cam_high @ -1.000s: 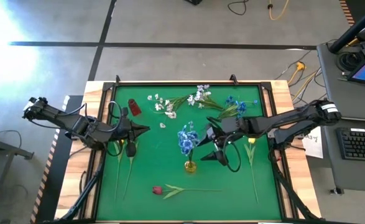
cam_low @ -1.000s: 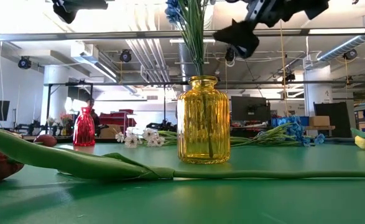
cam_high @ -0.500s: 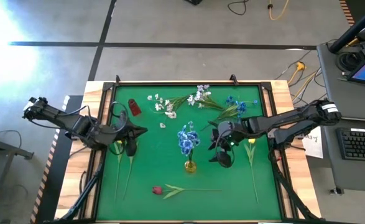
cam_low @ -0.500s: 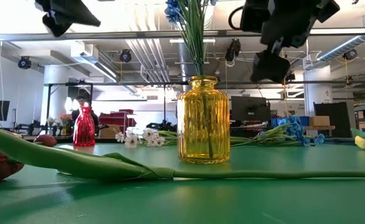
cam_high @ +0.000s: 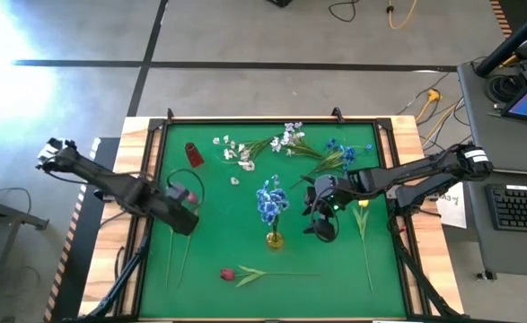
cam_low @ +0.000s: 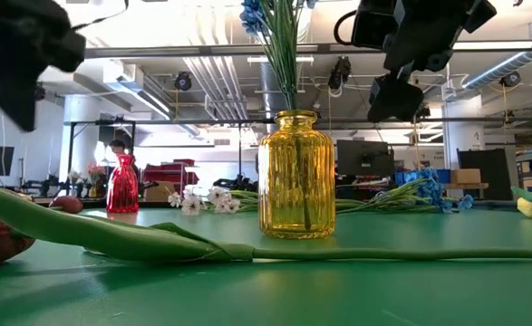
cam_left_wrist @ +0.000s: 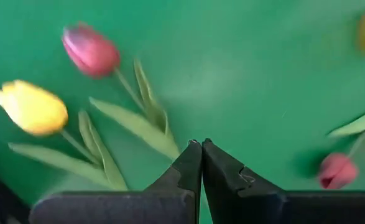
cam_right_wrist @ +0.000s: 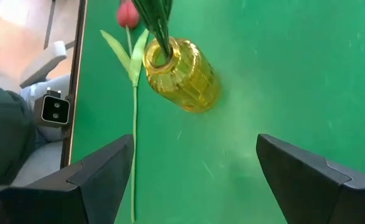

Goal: Sort flowers into vase by color
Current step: Put the top red flower into the yellow vase

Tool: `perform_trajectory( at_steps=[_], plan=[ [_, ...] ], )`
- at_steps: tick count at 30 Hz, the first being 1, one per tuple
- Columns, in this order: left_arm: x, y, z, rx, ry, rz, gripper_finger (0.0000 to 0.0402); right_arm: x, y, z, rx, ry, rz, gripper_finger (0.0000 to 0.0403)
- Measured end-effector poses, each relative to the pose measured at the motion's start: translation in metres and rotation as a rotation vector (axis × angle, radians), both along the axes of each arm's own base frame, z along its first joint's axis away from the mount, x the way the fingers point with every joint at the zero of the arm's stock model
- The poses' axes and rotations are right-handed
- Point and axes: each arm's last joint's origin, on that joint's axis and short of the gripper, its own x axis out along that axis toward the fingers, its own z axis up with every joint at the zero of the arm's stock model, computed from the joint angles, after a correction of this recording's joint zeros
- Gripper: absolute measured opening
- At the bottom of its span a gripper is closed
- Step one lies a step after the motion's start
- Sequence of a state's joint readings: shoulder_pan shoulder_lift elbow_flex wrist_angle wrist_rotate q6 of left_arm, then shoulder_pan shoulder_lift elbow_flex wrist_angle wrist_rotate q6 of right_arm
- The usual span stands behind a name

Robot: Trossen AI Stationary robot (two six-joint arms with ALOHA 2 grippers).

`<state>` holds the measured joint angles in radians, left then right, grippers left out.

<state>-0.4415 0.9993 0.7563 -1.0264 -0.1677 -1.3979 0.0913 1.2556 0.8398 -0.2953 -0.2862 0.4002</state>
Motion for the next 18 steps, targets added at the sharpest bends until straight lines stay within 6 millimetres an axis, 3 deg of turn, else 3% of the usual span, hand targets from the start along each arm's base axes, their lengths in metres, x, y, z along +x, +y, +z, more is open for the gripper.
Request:
perform_trajectory(
  at_steps=[10, 18],
  plan=[
    [0.022, -0.013, -0.029, 0.029, 0.15, 0.063, 0.0005, 0.0, 0.0, 0.0, -0.011, -0.006, 0.012, 0.0331],
    [0.031, -0.017, -0.047, 0.094, 0.234, 0.076, 0.0089, 0.0, 0.0, 0.0, -0.028, -0.015, 0.03, 0.0333]
  ],
)
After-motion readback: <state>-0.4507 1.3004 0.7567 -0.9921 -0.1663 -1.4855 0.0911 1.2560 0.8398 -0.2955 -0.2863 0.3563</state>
